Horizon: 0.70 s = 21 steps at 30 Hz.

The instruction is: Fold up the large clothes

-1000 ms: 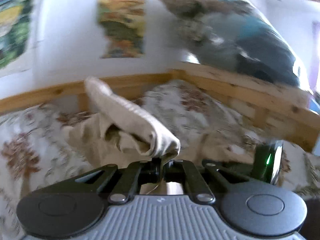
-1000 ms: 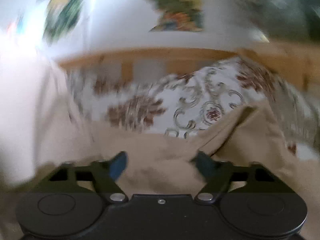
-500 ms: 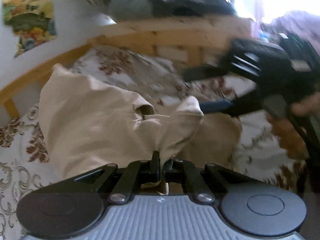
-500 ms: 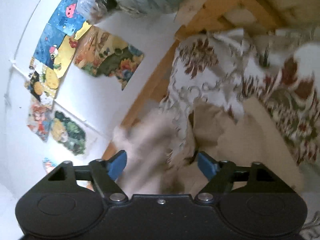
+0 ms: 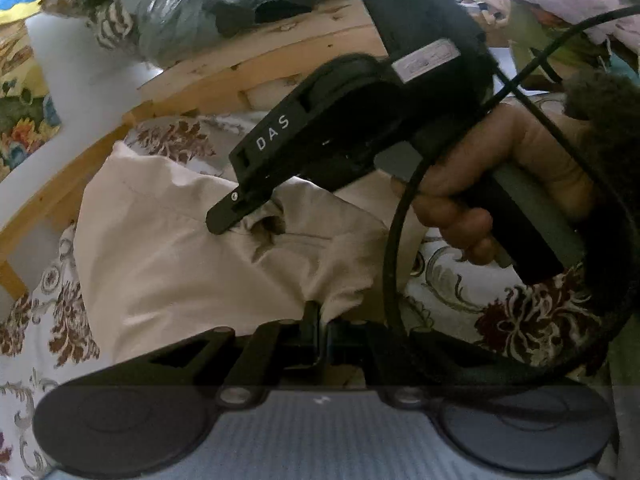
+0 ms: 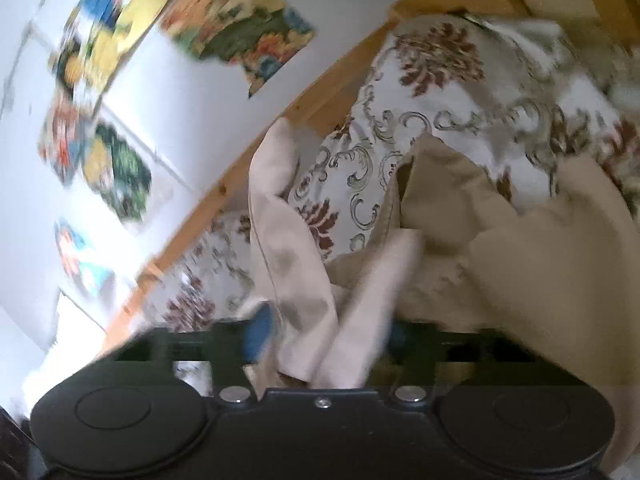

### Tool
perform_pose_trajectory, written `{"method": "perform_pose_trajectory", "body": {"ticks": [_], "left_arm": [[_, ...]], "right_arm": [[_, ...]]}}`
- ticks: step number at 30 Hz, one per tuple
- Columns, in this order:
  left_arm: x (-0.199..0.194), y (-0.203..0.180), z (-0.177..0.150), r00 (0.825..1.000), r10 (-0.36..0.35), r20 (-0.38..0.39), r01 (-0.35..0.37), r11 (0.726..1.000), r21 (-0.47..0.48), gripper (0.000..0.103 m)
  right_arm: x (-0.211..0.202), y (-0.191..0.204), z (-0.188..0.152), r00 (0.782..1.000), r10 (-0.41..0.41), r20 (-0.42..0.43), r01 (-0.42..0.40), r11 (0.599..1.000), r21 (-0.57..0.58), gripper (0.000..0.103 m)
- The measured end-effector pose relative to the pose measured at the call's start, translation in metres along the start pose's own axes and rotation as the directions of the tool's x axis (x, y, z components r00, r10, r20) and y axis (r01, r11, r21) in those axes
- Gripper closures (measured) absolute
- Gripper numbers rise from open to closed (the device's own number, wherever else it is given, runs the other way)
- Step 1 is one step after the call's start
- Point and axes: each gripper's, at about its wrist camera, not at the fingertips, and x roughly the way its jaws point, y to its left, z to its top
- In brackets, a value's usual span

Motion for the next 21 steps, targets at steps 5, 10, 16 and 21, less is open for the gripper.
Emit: {"method": "perform_pose_trajectory", "body": {"ticks": [5, 10, 16, 21], "left_arm": [[0.004, -0.012, 0.016, 0.996, -0.075, 0.038, 0.073, 0.996, 0.054, 0.101], [0.036, -0.023, 0.021, 0.99, -0.141, 0.008, 0.14, 0.988, 0.064, 0.098], [0.026, 0.008, 0.016, 0.976, -0.214, 0.041, 0.217, 0.969, -0.118, 0.059], [-0.022, 0.023, 0.0, 0.983, -0.147, 0.113, 0.165, 0.973, -0.164, 0.034]], "right_arm": [[-0.034, 0.016, 0.002, 0.993, -0.022, 0.113, 0.035, 0.993, -0.113, 0.096], [-0.043, -0.015, 0.005, 0.978, -0.174, 0.113, 0.186, 0.976, -0.111, 0.098], [-0.025, -0.041, 0.008, 0.967, -0.246, 0.071, 0.254, 0.957, -0.142, 0.098], [-0.021, -0.036, 0.008, 0.96, -0.266, 0.084, 0.278, 0.935, -0.218, 0.098]]}}
